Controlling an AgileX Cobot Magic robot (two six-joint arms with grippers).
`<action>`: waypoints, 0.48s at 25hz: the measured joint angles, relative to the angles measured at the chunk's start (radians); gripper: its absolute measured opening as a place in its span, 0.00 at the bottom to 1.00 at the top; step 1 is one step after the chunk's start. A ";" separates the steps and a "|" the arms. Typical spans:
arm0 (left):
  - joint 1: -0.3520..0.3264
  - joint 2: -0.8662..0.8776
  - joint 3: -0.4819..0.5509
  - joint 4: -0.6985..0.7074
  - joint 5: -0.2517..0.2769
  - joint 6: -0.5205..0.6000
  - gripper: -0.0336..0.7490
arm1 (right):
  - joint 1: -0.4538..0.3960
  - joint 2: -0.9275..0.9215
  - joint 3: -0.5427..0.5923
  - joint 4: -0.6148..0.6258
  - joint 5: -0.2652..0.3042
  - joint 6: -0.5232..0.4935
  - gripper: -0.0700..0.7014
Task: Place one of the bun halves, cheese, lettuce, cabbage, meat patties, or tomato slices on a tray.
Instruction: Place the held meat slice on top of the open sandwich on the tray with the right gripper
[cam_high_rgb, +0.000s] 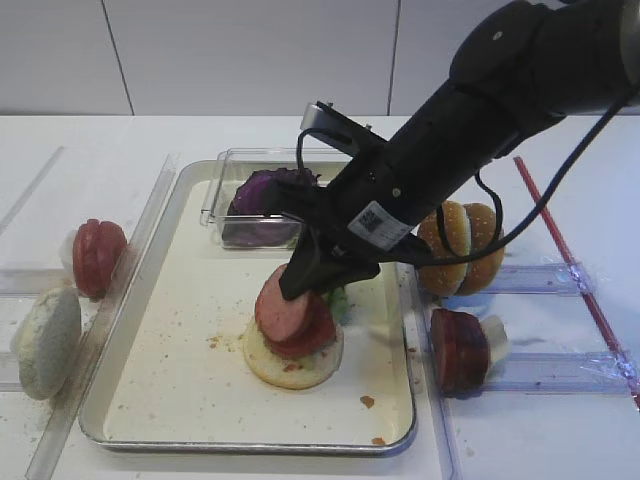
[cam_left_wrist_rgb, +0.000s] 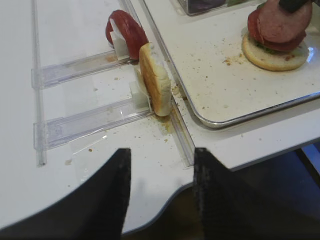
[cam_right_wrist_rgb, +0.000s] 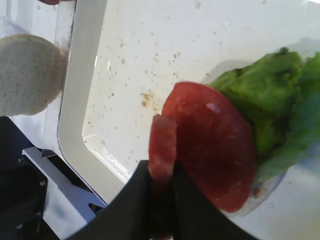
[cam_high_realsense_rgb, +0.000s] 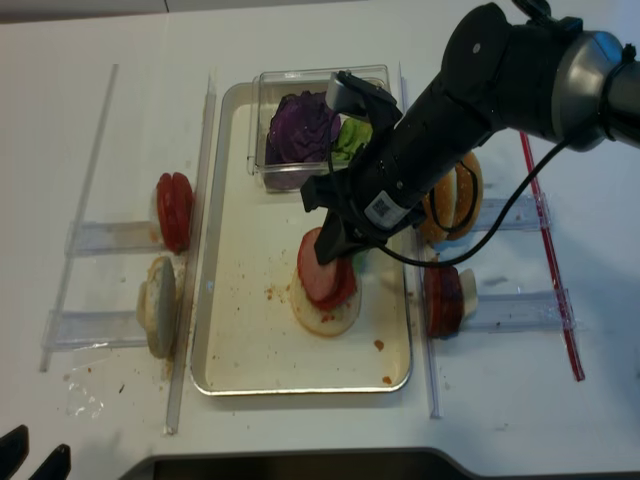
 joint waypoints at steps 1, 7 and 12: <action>0.000 0.000 0.000 0.000 0.000 0.000 0.41 | 0.000 0.000 0.000 -0.005 -0.002 0.000 0.23; 0.000 0.000 0.000 0.000 0.000 0.000 0.41 | 0.000 0.000 0.000 -0.062 -0.008 0.034 0.23; 0.000 0.000 0.000 0.000 0.000 0.000 0.41 | 0.000 0.000 0.000 -0.071 -0.015 0.042 0.23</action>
